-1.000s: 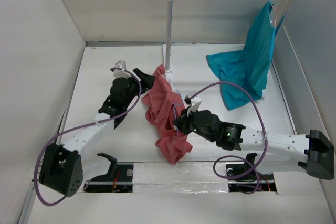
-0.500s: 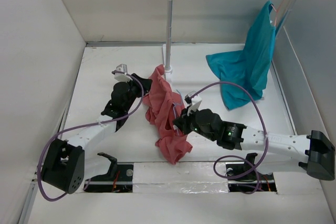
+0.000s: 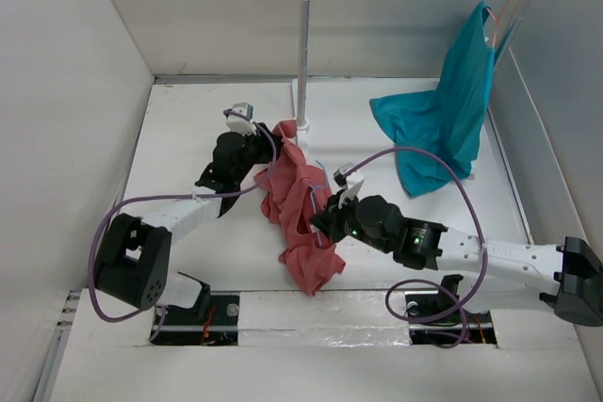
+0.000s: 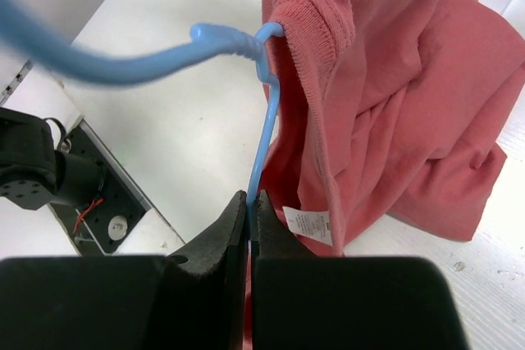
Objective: Place the t-shirt on the hanger
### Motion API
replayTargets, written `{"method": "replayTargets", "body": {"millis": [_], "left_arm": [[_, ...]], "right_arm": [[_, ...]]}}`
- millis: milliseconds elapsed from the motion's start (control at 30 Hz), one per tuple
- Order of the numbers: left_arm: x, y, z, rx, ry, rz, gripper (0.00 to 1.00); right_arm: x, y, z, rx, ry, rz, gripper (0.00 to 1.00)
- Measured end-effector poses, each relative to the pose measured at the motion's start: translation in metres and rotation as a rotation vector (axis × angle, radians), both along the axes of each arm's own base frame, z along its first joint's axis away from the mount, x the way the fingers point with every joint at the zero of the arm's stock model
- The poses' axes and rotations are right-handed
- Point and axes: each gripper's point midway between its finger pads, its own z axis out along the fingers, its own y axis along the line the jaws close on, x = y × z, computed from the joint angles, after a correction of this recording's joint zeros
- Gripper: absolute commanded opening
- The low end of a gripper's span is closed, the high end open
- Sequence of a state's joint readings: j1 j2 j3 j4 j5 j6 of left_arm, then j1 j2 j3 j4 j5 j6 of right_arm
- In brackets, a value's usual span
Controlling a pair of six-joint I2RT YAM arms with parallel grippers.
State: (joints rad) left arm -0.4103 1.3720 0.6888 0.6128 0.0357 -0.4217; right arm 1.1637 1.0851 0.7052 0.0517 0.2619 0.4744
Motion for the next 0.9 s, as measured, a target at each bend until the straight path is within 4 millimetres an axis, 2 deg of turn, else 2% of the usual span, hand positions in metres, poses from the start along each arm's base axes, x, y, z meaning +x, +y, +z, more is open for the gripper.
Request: {"method": "replayTargets", "body": {"millis": [67,100,400,667,700,733,767,833,900], "left_arm": [[0.001,-0.003,0.0,0.014,-0.018,-0.023,0.12],[0.002,-0.005,0.001,0.012,-0.027,-0.032,0.0],[0.0,-0.003,0.012,-0.016,-0.065,-0.02,0.0],[-0.007,0.003,0.034,-0.04,-0.108,-0.006,0.0],[-0.008,0.003,0.033,-0.042,-0.104,-0.009,0.11],[-0.009,0.002,0.032,-0.041,-0.099,-0.013,0.18],[-0.01,0.001,0.03,-0.038,-0.092,-0.02,0.33],[-0.011,0.0,0.028,-0.036,-0.082,-0.033,0.45],[-0.012,-0.002,0.027,-0.041,-0.076,-0.042,0.49]], "right_arm": [[-0.001,0.0,0.0,0.0,0.002,0.003,0.0],[-0.001,0.0,0.0,0.0,0.002,0.005,0.0],[-0.001,-0.002,-0.007,-0.011,0.009,0.005,0.0],[0.001,-0.008,-0.001,0.0,0.001,-0.005,0.0],[0.002,-0.011,0.0,0.001,0.0,-0.01,0.0],[0.002,-0.014,0.0,0.005,-0.001,-0.014,0.0],[0.003,-0.018,0.001,0.004,-0.002,-0.02,0.0],[0.003,-0.024,0.003,0.006,-0.006,-0.028,0.0],[0.004,-0.028,0.007,0.015,-0.012,-0.035,0.0]]}}
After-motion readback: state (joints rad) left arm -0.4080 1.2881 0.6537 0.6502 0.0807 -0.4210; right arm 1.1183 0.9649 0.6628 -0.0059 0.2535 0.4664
